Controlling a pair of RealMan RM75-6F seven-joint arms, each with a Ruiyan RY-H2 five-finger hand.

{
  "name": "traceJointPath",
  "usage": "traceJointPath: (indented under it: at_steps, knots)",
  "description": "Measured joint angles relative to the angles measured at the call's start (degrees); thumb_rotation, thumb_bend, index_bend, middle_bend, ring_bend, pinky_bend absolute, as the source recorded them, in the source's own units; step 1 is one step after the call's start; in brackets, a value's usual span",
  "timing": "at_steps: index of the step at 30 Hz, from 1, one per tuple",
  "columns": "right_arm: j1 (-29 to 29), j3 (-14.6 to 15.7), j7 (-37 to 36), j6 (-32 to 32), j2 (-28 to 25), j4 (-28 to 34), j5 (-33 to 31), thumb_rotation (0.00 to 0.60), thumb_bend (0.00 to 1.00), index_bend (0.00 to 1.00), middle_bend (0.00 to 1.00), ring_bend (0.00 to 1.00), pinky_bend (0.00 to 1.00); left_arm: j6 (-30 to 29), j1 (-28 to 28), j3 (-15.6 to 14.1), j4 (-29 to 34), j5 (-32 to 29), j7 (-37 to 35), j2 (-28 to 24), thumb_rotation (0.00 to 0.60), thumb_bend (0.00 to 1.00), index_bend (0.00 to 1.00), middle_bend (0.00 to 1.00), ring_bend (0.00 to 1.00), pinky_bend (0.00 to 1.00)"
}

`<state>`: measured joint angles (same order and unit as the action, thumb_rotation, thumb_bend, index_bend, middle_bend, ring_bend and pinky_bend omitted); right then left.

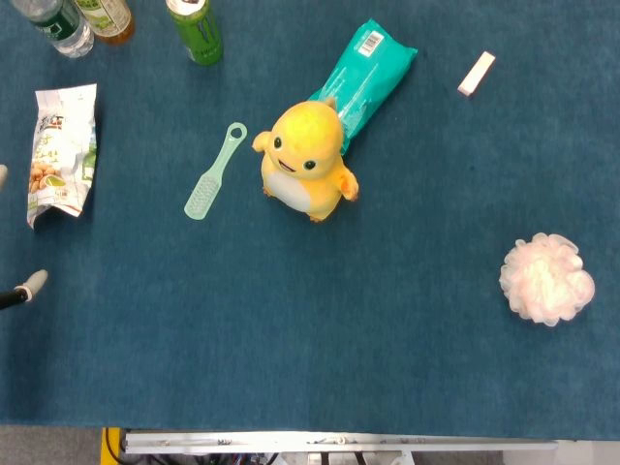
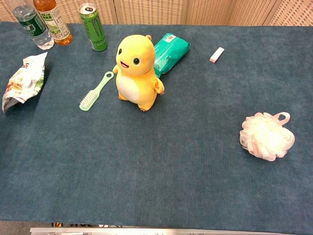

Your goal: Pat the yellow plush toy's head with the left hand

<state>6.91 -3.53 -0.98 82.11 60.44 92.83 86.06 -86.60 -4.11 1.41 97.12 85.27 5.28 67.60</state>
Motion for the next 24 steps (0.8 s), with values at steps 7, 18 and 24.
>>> traceJointPath:
  at_steps: [7, 18, 24]
  knots:
    - [0.3, -0.2, -0.4, -0.4, 0.0, -0.2, -0.2, 0.600, 0.16, 0.33, 0.38, 0.30, 0.30, 0.0, 0.1, -0.1, 0.1, 0.2, -0.3, -0.1, 0.600, 0.10, 0.00, 0.00, 0.00, 0.00]
    - [1.8, -2.2, 0.5, -0.4, -1.0, 1.6, -0.5, 0.600, 0.16, 0.33, 0.38, 0.30, 0.30, 3.1, -3.4, 1.6, 0.3, 2.3, -7.0, -2.3, 0.600, 0.10, 0.00, 0.00, 0.00, 0.00]
    - [2.5, -2.8, 1.7, -0.4, -0.9, 2.7, -0.3, 0.600, 0.16, 0.28, 0.38, 0.30, 0.30, 6.1, -8.0, 3.6, -0.6, 4.5, -15.1, -2.8, 0.600, 0.10, 0.00, 0.00, 0.00, 0.00]
